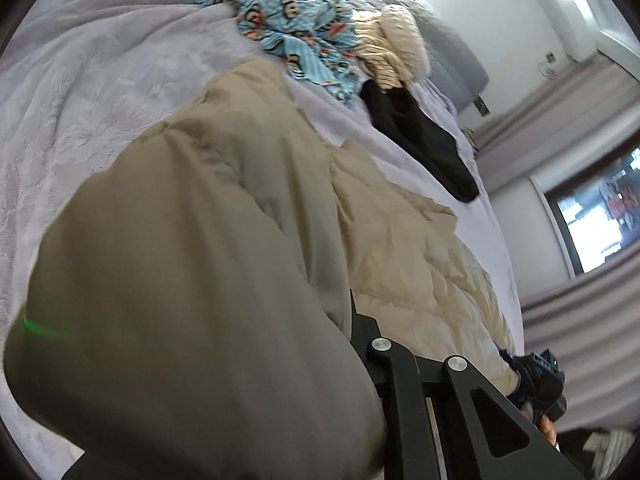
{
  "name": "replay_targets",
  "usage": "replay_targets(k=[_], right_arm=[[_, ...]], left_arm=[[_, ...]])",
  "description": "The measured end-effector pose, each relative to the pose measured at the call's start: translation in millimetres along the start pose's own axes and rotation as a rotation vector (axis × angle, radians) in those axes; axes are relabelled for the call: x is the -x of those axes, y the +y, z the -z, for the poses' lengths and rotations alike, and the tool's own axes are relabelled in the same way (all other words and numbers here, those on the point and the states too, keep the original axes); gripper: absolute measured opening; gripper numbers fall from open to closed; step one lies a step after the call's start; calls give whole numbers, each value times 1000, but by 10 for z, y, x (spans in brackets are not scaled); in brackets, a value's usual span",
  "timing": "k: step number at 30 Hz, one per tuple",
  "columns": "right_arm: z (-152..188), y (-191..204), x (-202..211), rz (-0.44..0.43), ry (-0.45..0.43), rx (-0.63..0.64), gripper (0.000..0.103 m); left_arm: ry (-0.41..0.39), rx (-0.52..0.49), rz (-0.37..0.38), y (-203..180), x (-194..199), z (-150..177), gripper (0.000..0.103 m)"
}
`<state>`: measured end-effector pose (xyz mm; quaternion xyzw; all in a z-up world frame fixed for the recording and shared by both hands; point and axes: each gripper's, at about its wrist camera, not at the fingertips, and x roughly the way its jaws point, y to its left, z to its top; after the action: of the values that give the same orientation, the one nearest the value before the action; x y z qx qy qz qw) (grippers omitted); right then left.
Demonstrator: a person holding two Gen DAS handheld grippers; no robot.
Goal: Fold large clothes
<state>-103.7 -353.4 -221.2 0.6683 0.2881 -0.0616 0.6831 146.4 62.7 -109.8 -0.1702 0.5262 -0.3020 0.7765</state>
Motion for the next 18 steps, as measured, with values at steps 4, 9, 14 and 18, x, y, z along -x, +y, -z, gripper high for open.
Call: replay_targets(k=[4, 9, 14, 18], right_arm=[[243, -34, 170, 18, 14, 16, 23], [567, -202, 394, 40, 41, -15, 23], [853, -476, 581, 46, 78, -44, 23], [994, -704, 653, 70, 91, -73, 26]], left_arm=[[30, -16, 9, 49, 242, 200, 18], [78, -27, -15, 184, 501, 678, 18], [111, -2, -56, 307, 677, 1158, 18], [138, 24, -119, 419, 650, 1421, 21]])
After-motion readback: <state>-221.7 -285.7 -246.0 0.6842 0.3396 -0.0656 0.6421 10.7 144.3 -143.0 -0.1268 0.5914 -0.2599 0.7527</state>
